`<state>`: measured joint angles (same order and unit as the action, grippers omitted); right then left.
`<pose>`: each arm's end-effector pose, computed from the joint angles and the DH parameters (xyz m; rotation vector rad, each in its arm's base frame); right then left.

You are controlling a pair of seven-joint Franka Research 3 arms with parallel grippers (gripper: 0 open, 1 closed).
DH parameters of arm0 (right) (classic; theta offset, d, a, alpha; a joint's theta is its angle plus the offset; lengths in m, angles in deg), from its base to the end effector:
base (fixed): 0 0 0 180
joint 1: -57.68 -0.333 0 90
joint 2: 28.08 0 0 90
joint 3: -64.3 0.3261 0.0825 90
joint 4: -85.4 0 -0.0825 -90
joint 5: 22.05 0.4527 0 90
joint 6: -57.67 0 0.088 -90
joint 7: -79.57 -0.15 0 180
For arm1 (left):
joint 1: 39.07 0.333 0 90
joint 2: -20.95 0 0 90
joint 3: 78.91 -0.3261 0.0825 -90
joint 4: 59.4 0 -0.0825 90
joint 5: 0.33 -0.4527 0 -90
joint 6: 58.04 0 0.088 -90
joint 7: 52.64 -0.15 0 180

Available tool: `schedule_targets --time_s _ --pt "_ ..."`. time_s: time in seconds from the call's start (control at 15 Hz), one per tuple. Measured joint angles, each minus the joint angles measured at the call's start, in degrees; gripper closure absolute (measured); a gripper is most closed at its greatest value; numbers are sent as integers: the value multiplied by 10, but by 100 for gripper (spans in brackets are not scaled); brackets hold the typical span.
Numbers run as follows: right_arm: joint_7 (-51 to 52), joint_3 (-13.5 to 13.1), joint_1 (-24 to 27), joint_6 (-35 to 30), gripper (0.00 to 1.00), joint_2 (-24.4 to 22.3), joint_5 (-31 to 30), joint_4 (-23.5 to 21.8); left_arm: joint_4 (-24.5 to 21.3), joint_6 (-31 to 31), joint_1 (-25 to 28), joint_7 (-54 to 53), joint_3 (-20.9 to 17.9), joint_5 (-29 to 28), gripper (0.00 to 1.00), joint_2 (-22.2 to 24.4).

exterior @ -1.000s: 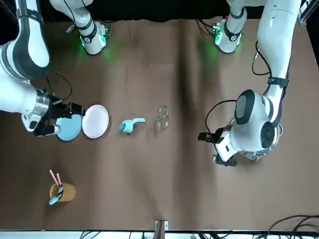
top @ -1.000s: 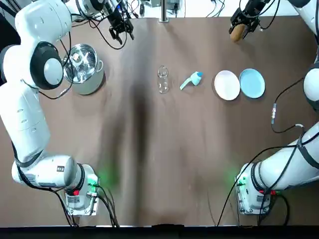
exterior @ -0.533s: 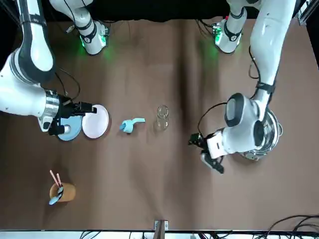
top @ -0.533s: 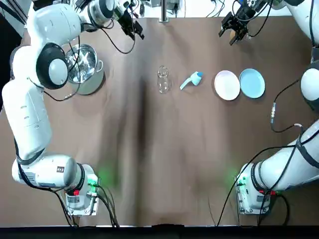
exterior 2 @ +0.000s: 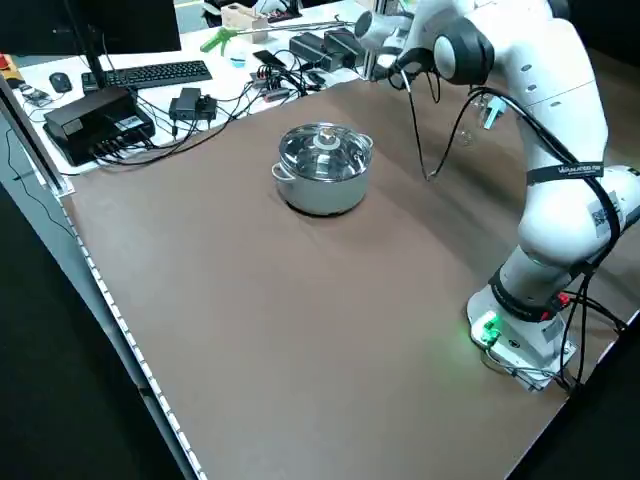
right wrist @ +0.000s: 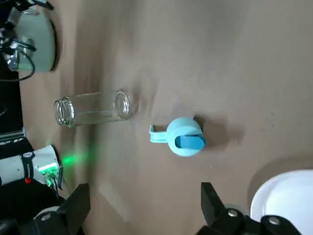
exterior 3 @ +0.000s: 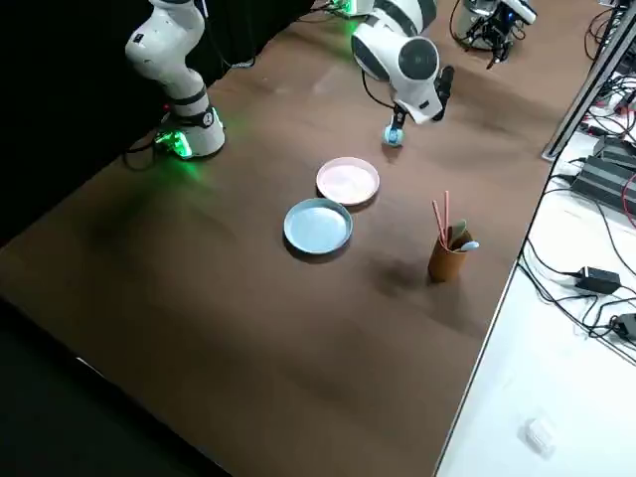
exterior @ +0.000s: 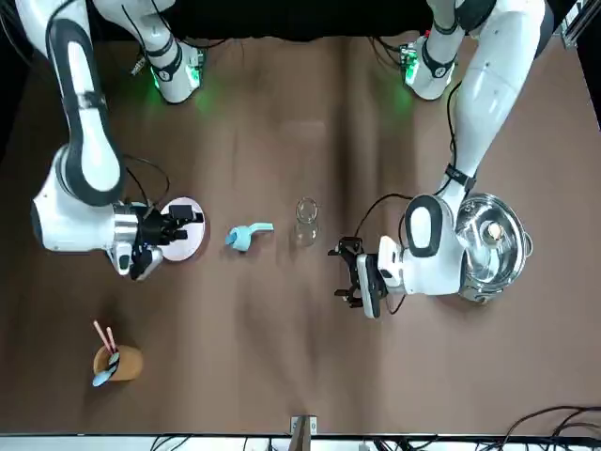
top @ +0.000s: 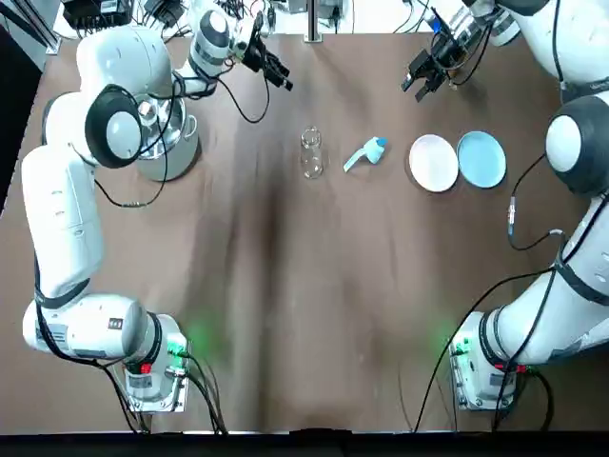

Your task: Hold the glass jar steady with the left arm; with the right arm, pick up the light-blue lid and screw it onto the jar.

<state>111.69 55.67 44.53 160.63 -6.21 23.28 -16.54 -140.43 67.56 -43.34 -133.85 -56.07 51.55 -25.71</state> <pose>0.6596 0.1466 0.2789 -2.3737 -0.3728 0.2060 0.7245 -0.3704 0.2081 1.8081 -1.2250 0.5330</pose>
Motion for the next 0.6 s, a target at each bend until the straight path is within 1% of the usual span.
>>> schedule_targets --time_s 0.2,0.33,0.53,0.6 --pt "47 0 0 3 0 31 23 10 -1 -1 -1 -220 1 104 0 -24" --pt "56 0 -3 12 0 46 28 12 -13 -2 -1 -346 2 147 0 -36" --pt "57 1 -23 35 0 73 28 13 -55 -7 13 -558 17 228 0 -43" --pt "57 1 -32 44 0 84 28 13 -74 -8 20 -603 23 243 0 -43"
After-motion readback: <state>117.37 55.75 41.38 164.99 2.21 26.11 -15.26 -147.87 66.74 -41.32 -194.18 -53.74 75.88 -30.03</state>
